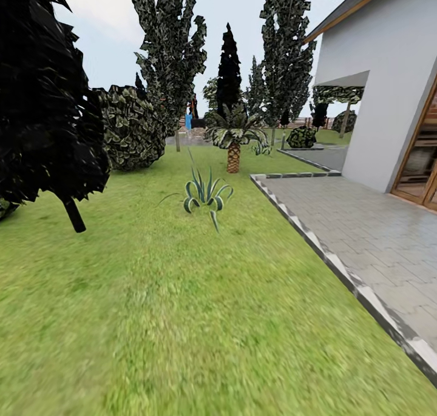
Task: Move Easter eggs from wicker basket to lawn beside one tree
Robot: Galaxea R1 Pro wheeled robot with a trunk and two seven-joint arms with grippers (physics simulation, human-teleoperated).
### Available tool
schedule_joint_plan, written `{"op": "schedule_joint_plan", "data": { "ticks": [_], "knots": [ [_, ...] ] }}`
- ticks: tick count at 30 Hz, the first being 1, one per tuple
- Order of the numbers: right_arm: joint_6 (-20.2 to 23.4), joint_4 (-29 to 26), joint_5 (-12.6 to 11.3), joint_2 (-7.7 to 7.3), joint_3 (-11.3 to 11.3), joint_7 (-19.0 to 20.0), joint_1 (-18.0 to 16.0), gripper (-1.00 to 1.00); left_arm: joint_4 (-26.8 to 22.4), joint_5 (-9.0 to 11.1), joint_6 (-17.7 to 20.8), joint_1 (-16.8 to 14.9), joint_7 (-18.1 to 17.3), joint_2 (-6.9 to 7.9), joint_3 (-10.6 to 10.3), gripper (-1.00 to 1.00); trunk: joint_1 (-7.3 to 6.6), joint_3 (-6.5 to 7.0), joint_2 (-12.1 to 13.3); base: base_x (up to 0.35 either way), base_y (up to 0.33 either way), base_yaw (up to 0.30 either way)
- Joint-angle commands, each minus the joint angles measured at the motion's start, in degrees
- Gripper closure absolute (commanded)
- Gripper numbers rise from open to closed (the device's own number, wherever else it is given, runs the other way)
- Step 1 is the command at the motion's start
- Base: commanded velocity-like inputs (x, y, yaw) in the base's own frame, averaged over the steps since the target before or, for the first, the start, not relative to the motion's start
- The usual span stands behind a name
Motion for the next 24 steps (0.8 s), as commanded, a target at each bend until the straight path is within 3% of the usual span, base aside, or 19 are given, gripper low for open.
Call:
{"op": "schedule_joint_plan", "data": {
  "ticks": [1,24],
  "knots": [
    [0.0,0.1,0.5,-0.02,0.0,0.1,-0.1,-1.00,0.0,0.0,0.0,0.0,-0.2,0.01,0.0,-1.00,0.03,-0.04,0.0,0.333,0.093,0.000],
    [-0.1,0.1,0.5,-0.02,0.0,0.0,-0.1,-1.00,0.0,0.0,0.0,0.0,-0.2,0.01,0.0,-1.00,0.03,-0.04,0.0,0.333,0.093,0.000]
  ]
}}
